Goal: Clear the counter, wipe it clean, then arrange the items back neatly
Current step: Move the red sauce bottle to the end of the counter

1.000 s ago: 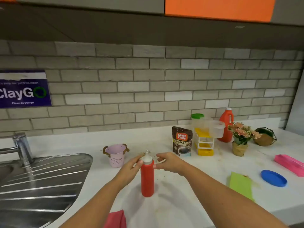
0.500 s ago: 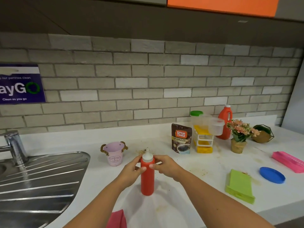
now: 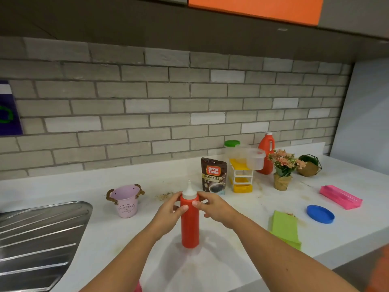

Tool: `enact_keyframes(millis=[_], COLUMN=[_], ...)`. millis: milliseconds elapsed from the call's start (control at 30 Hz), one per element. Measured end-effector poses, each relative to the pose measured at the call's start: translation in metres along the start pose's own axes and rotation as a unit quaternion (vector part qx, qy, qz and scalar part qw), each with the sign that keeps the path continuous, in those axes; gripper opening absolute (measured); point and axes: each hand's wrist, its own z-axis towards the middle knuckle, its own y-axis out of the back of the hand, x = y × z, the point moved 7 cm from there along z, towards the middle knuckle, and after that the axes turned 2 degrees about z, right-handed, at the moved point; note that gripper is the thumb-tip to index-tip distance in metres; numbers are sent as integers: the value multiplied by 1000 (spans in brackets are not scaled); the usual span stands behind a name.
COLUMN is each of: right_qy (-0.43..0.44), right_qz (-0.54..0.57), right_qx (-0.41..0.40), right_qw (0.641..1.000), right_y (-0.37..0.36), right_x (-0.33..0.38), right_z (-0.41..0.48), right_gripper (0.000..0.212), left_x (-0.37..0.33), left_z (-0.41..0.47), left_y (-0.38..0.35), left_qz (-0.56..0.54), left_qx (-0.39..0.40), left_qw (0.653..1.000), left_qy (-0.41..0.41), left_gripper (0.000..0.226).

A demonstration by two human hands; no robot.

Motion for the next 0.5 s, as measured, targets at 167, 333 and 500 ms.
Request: enact_keyframes(millis=[167, 333, 500], right_qy=[-14, -13, -11], right_qz=[29, 78, 76], right_qx=[-50, -97, -155], right_qw=[998, 992, 985], right_y=[49, 114, 191], right_x=[-10, -23, -49], right_z=[-26, -57, -89], right_gripper=[44, 31, 34], left_x=[-32, -73, -120], left_z=[18, 40, 67], left_y=[-43, -103, -178], left_qz=[-27, -90, -125], left_qx=[18, 45, 73], left_qw=[999, 994, 988], left_qy=[-21, -36, -50], left_gripper=[44, 49, 50])
